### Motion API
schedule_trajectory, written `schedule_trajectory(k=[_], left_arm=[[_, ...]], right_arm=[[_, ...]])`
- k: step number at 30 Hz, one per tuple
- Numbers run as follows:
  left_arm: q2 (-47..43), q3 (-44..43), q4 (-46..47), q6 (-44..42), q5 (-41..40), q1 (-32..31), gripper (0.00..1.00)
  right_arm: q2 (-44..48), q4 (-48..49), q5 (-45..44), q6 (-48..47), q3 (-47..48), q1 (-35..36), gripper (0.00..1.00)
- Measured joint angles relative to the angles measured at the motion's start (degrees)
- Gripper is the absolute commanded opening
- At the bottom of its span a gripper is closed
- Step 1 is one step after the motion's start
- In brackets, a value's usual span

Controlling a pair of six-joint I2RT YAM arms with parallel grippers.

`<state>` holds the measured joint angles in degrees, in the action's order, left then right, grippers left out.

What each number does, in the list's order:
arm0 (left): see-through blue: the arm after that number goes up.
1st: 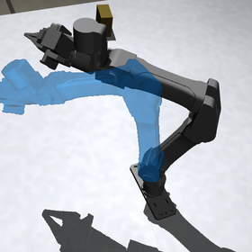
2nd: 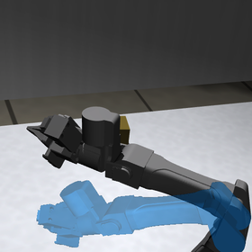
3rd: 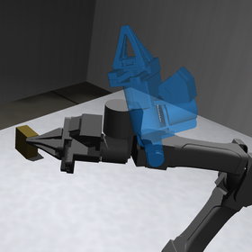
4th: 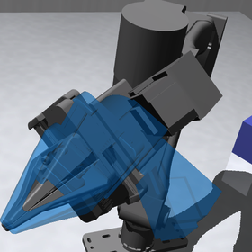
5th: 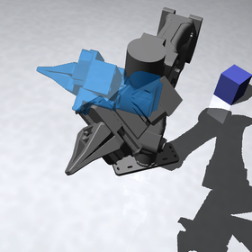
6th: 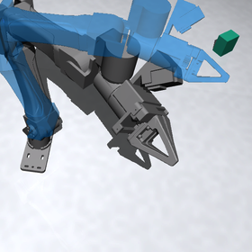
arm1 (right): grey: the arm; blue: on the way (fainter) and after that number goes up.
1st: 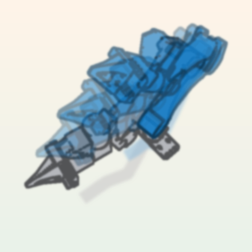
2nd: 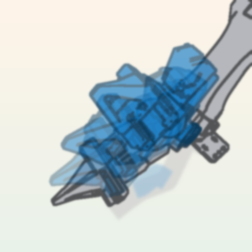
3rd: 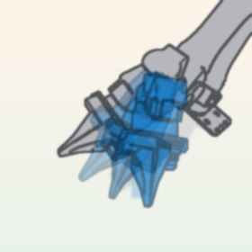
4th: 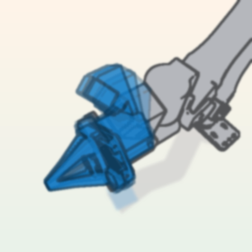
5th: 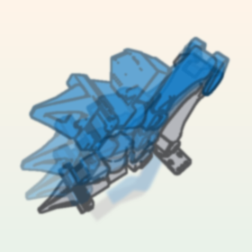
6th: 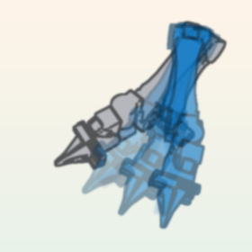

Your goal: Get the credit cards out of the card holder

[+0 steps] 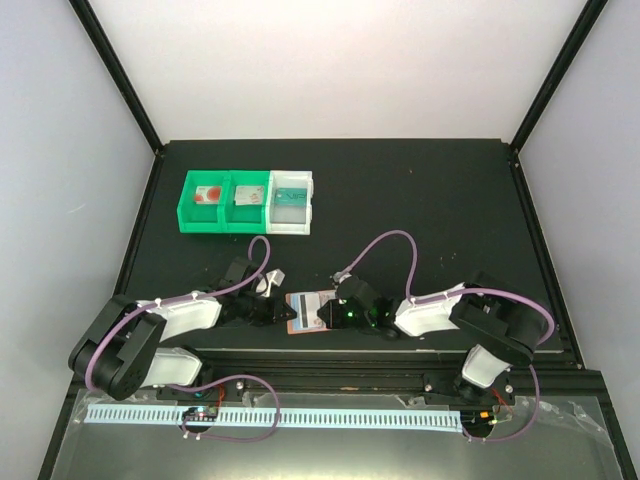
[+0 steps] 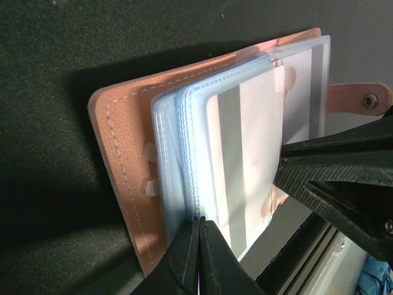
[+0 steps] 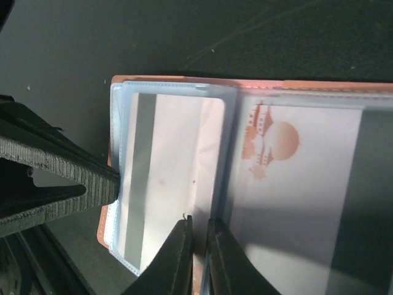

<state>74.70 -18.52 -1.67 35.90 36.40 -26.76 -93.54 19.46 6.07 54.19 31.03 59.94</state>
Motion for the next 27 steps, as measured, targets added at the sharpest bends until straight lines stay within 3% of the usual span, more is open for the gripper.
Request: schedule_trajectory(k=[3,27], left_arm=[[0.0,0.0,-0.02,-0.31,-0.09,0.0,0.05],[-3.76,0.0,-1.75,-0.81,-2.62,-0.26,0.08]], right_arm=[[0.66,1.25,0.28,0.35,-1.01,-0.39,0.01],[12.04,-0.37,1.2,-0.04,-6.54,-3.52,0.01]])
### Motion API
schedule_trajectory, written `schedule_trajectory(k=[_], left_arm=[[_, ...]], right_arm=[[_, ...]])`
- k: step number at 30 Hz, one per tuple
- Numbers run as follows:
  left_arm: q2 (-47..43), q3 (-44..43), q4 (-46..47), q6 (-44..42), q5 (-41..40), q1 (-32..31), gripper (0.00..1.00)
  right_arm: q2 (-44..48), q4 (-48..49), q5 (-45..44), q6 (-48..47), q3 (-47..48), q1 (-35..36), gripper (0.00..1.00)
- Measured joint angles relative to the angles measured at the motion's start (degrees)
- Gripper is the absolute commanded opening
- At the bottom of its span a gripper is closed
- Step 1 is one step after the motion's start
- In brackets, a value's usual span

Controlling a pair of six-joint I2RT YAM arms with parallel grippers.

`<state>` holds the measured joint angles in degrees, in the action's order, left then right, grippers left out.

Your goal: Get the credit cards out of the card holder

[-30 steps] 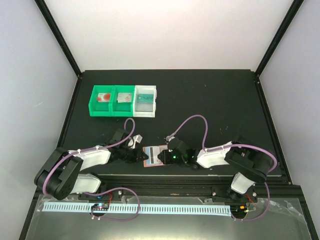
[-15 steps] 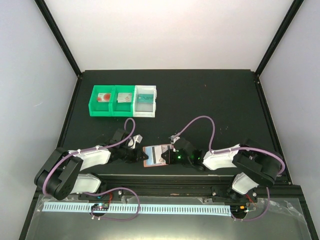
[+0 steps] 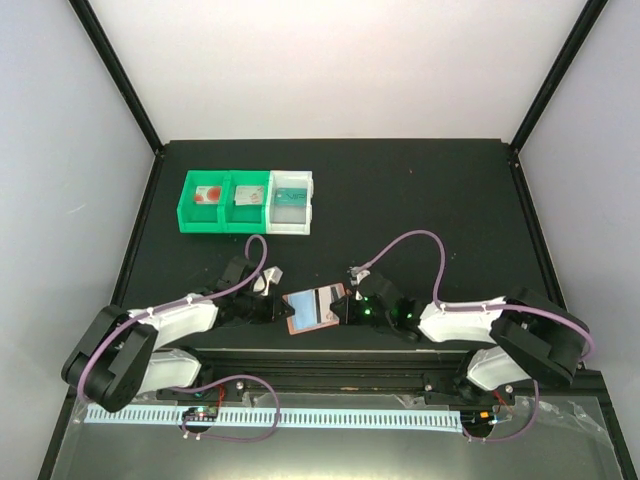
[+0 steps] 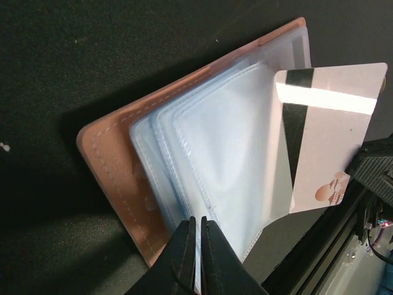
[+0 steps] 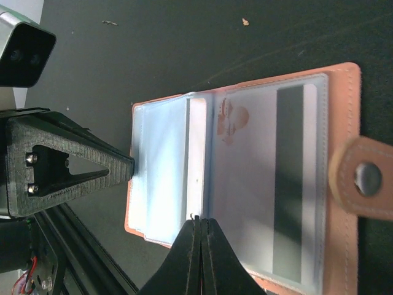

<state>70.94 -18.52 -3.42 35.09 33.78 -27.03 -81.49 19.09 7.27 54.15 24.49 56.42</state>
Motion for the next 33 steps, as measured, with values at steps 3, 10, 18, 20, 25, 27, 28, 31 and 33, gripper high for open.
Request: schedule_trajectory(k=[3,10,18,20,25,27,28,31,33], left_arm=[[-0.48,0.0,-0.26,0.04,-0.17,0.0,0.12],[-6.1,-2.38,-2.97,-0.87,-0.31,-0.07,0.26],[-15.61,-5.84,-3.26,-1.27,-2.67,-0.57,0.24],[-17.55,-5.53,-2.8,-1.29,-4.13,-1.03,0.22],[-28.15,-2.27,-1.31,-3.06,-9.73,-4.35,0.22],[-32.87,-1.57,-0.92,-3.87,-11.5,-5.22,0.23],[-34.75,-1.55,-0.83,-4.09,-12.15,-5.35,0.23],[-38.07,-1.6,-0.37,-4.2,-12.94,-5.38,0.27],[-38.45,-1.68,-0.26,-4.85,-12.55,-5.38,0.28]], right_arm=[[1.68,-2.01,-0.68,0.0,0.0,-0.04,0.01],[7.43,-8.72,-1.4,1.33,0.44,-0.59,0.01],[16.09,-14.99,-2.71,5.51,0.98,-0.59,0.01],[18.27,-16.26,-2.93,7.19,1.2,-0.59,0.01],[22.23,-21.11,-3.61,11.02,4.61,-0.59,0.01],[22.77,-22.14,-3.69,10.8,6.47,-0.59,0.01],[22.99,-22.05,-3.69,9.94,7.34,-0.59,0.01],[23.19,-21.99,-3.82,6.95,8.72,-0.59,0.01],[23.37,-22.25,-3.96,5.9,8.94,-0.59,0.01]])
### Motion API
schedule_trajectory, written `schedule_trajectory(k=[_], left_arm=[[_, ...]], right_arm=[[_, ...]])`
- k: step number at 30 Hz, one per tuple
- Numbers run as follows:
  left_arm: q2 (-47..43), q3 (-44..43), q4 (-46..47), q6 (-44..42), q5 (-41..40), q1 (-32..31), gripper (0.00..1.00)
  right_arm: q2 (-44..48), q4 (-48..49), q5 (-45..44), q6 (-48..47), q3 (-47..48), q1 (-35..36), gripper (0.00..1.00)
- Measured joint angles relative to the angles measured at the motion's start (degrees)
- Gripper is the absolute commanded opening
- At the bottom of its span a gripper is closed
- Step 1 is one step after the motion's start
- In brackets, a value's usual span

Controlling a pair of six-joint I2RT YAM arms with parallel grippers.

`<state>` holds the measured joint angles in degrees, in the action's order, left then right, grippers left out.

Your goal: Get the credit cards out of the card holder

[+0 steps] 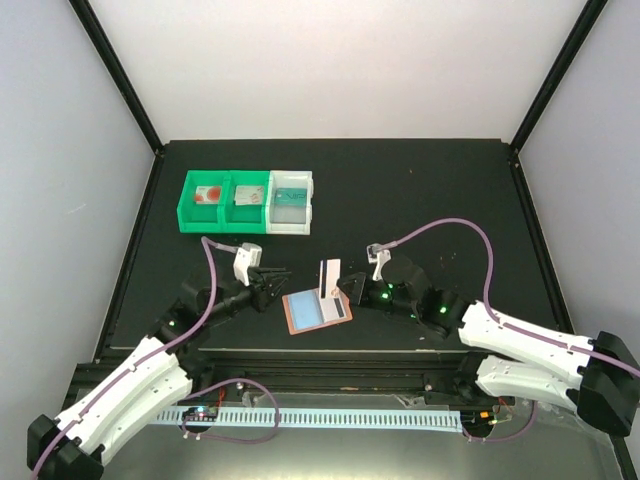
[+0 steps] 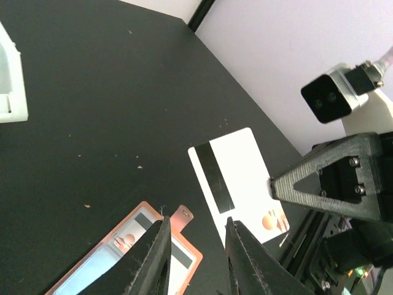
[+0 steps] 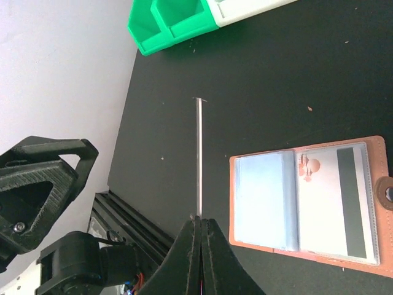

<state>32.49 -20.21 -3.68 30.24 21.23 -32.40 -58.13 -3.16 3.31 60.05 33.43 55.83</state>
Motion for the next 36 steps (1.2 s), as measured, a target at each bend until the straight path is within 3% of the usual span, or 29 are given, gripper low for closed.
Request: schedule_trajectory(k=[6,11,16,21,31,36], left_arm=[[-2.99,-0.07,0.11,-7.72,2.32,-0.74,0.28],[-7.65,-0.85,0.55,-6.6,-0.79,-1.05,0.43],[-3.21,-7.41,-4.44,4.59,-1.49,-1.05,0.47],[0.68,-13.31,-8.35,16.37,3.39,-1.05,0.49],[-1.79,-9.01,-4.81,45.29,12.76,-1.05,0.5],[-2.93,-8.83,-3.52,50.73,13.81,-1.05,0.52]], right_arm=[[0.66,-0.7,1.03,0.11,1.2,0.0,0.01],[1.44,2.45,2.99,-6.51,1.77,0.07,0.01],[2.58,6.51,0.57,-21.86,0.96,0.42,0.01],[3.54,14.14,-3.19,-40.0,-4.55,3.06,0.01],[-0.63,24.46,-17.88,-74.53,-6.88,10.93,0.01],[-5.42,27.3,-24.9,-84.85,-6.25,14.32,0.01]])
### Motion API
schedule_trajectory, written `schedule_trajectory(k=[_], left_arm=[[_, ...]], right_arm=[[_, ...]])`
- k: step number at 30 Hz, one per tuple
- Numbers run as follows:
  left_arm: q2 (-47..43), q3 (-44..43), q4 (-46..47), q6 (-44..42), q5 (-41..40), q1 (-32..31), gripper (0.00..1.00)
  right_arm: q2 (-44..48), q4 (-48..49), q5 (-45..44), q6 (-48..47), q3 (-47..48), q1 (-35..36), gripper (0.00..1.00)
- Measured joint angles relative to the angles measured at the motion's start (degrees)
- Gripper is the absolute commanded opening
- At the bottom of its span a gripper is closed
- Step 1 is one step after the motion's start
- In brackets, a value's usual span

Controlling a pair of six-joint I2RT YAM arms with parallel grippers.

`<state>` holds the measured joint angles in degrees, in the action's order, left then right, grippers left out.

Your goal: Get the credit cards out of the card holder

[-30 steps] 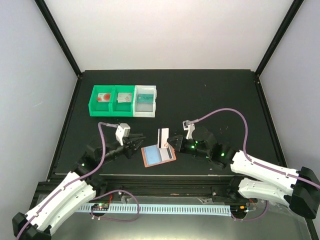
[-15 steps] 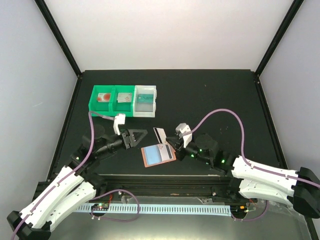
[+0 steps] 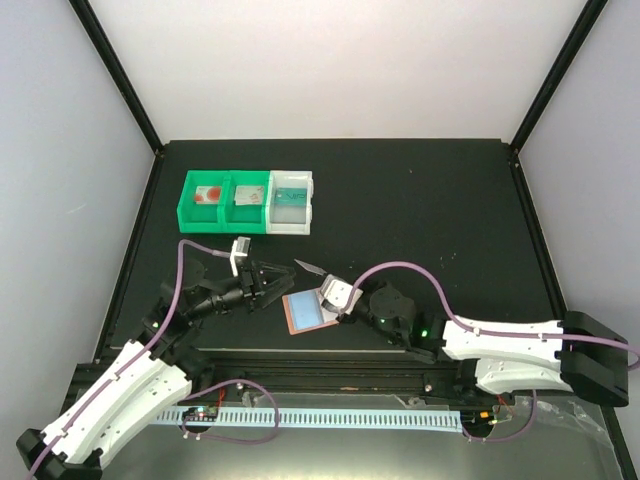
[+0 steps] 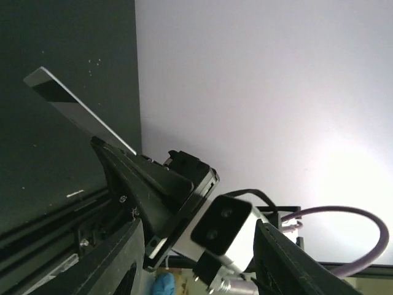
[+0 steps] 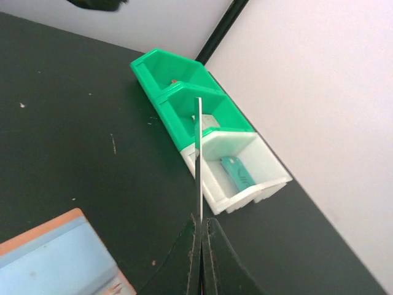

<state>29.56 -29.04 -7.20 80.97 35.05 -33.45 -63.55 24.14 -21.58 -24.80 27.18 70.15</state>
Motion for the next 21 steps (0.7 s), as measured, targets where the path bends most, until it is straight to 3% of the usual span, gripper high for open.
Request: schedule_trajectory(k=[13,16,21], left_arm=[[0.96,5.92,6.43,7.98,1.2,-0.02,0.43],[1.68,6.19,7.61,8.59,1.22,-0.02,0.36],[1.62,8.31,8.2,9.55,1.18,-0.02,0.14]], right_arm=[[-5.11,5.55,-8.81,-10.16,2.19,7.08,0.01],[-6.1,6.75,-10.25,-11.41,2.21,8.26,0.01],[-6.73,7.74,-11.93,-12.83,2.21,10.05,0.01]])
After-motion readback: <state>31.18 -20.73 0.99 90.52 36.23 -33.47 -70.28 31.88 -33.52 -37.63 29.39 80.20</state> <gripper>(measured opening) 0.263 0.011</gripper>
